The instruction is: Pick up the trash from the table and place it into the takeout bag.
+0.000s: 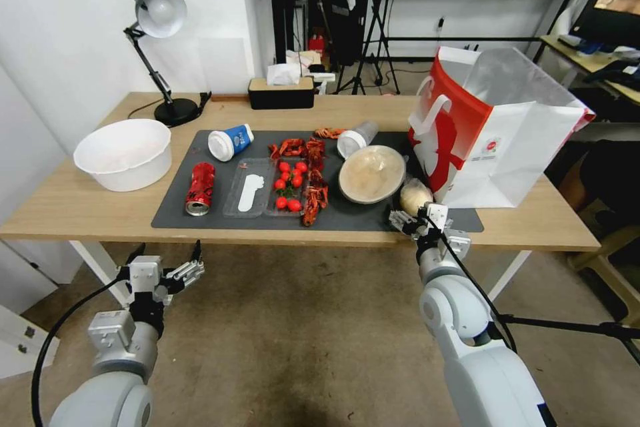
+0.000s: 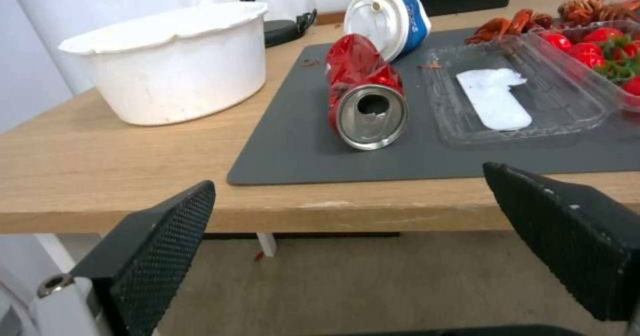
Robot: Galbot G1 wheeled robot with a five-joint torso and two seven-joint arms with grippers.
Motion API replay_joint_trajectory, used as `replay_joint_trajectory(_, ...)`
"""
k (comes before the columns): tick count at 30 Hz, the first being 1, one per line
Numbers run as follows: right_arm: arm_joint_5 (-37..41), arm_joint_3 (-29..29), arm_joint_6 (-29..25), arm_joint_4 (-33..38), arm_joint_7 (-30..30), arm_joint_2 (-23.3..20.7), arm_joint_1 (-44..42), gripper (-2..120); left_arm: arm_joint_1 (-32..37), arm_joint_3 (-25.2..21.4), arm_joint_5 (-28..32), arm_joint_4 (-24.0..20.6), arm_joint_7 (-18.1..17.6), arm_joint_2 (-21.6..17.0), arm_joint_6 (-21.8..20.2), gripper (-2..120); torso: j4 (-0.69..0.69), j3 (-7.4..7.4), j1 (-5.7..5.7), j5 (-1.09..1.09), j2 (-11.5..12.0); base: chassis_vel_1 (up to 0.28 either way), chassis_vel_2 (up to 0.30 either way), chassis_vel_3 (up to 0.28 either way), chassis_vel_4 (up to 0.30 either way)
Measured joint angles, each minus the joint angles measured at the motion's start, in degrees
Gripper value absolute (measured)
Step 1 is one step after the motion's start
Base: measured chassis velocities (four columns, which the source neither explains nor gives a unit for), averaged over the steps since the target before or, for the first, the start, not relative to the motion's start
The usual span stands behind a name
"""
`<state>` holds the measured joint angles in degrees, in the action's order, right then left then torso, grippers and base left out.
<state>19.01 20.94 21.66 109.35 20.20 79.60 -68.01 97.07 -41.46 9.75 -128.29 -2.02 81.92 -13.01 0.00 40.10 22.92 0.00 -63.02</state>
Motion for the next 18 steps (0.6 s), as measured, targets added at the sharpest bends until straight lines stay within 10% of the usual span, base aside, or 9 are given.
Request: replay_joint_trajectory(18,-0.49,0.57,-0.18,0.53,-0.66,0.04,-0.25,14,0.14,0.5,-0.69,0.77,0.05,0.04,1.41,100,0.0,0.0,0.0,0.0,0.0,0.0,0.0,0.0,0.0)
